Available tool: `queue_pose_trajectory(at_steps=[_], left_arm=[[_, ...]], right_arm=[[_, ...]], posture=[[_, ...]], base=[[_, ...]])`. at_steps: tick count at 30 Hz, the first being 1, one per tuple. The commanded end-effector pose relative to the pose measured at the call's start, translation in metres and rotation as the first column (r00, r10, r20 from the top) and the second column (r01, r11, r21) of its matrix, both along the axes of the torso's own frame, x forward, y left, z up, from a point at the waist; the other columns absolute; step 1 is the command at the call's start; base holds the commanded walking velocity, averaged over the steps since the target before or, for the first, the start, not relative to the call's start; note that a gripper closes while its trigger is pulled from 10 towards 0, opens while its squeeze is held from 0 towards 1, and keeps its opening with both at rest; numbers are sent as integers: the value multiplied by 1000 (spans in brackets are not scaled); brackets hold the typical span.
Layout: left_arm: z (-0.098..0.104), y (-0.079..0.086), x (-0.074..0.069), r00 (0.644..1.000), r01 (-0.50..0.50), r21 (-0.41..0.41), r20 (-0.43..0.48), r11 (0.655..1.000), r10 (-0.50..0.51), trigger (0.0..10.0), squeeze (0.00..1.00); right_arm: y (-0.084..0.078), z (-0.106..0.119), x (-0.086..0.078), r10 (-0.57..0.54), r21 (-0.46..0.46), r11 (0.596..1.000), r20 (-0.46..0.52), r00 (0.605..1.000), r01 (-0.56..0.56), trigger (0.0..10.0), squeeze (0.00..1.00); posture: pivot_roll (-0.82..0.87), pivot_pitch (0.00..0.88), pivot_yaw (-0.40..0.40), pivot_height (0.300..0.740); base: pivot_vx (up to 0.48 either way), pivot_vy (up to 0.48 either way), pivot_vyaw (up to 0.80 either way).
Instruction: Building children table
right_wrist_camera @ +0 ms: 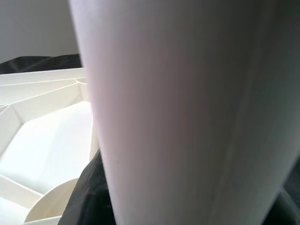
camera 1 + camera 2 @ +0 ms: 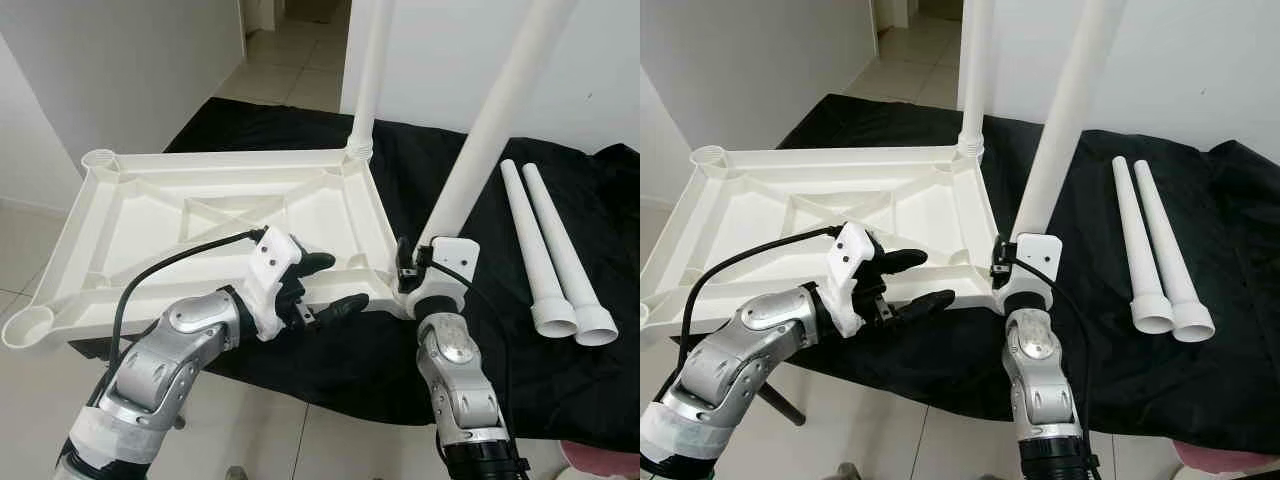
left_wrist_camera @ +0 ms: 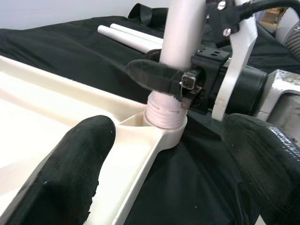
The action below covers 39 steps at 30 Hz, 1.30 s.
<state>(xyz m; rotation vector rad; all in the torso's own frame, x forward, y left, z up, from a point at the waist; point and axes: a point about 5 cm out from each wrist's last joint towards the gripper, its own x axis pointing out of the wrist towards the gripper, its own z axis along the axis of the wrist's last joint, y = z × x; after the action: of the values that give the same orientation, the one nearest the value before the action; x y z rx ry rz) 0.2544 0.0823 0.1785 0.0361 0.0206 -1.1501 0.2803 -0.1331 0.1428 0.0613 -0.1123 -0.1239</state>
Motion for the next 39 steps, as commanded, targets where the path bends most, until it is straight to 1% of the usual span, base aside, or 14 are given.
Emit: queue_pose_trajectory(at_steps=[1, 2, 3, 7, 11, 13, 14, 19, 23, 28, 30, 32, 34, 39], left_arm=[[2, 1, 2, 1000, -20, -2, 13, 1000, 20, 10000, 0], [2, 0, 1, 1000, -21, 0, 15, 1000, 21, 10000, 0], [2, 0, 1, 1000, -21, 2, 19, 1000, 21, 10000, 0], [2, 0, 1, 999, -25, 7, 33, 1000, 25, 10000, 0], [1, 1, 1, 999, -28, 12, 38, 1000, 28, 10000, 0], [1, 1, 1, 999, -32, 15, 41, 999, 32, 10000, 0], [0, 2, 1, 998, -38, 15, 44, 999, 37, 10000, 0], [0, 2, 2, 997, -51, 11, 49, 999, 51, 10000, 0], [-2, -1, 2, 997, -57, 2, 54, 998, 56, 10000, 0], [-2, -2, 3, 997, -55, 0, 54, 999, 54, 10000, 0], [-2, -2, 4, 997, -54, -1, 57, 999, 54, 10000, 0], [-2, -3, 5, 997, -55, -1, 59, 999, 55, 10000, 0], [-2, -3, 6, 996, -61, -6, 65, 998, 61, 10000, 0], [-1, -3, 6, 995, -65, -8, 68, 998, 66, 10000, 0]], right_arm=[[8, -14, -6, -25, 78, 997, -68, 997, 30, 10000, 43], [8, -11, -7, -20, 76, 997, -52, 998, 24, 10000, 43], [8, -8, -7, -24, 85, 996, -32, 999, 27, 10000, 1000], [7, 0, -8, 3, 96, 995, 25, 1000, -5, 10000, 1000], [5, 0, -8, 28, 91, 995, 33, 999, -31, 10000, 1000], [5, 0, -8, 40, 88, 995, 36, 999, -43, 10000, 988], [4, 0, -8, 75, 88, 993, 46, 996, -79, 10000, 8], [4, 1, -10, 184, 68, 980, 76, 980, -189, 10000, 0], [-5, 2, -12, 394, -37, 919, 115, 912, -393, 10000, 0], [-16, 3, -8, 484, -92, 875, 110, 868, -475, 10000, 0], [-25, 4, -2, 552, -130, 832, 91, 829, -540, 10000, 0], [-27, 4, 0, 571, -140, 818, 84, 817, -557, 10000, 0], [-31, 3, 8, 618, -156, 782, 56, 784, -604, 10000, 0], [-35, -2, 15, 645, -174, 755, 19, 764, -633, 10000, 0]], posture=[[-31, 13, -5, 740], [-31, 13, -5, 740], [-31, 12, -5, 740], [-27, 11, -5, 740], [-25, 12, -5, 740], [-25, 12, -5, 740], [-25, 11, -5, 740], [-31, 10, -2, 740], [-37, 10, 4, 740], [-44, 9, 5, 740], [-44, 6, 2, 740], [-43, 4, 1, 740], [-37, 0, -4, 740], [-33, 0, -4, 740]], base=[[0, 0, 0], [0, 0, 0], [0, 0, 0], [0, 0, 0], [0, 0, 0], [0, 0, 0], [0, 0, 0], [0, 0, 0], [0, 0, 0], [0, 0, 0], [0, 0, 0], [0, 0, 0], [0, 0, 0], [0, 0, 0]])
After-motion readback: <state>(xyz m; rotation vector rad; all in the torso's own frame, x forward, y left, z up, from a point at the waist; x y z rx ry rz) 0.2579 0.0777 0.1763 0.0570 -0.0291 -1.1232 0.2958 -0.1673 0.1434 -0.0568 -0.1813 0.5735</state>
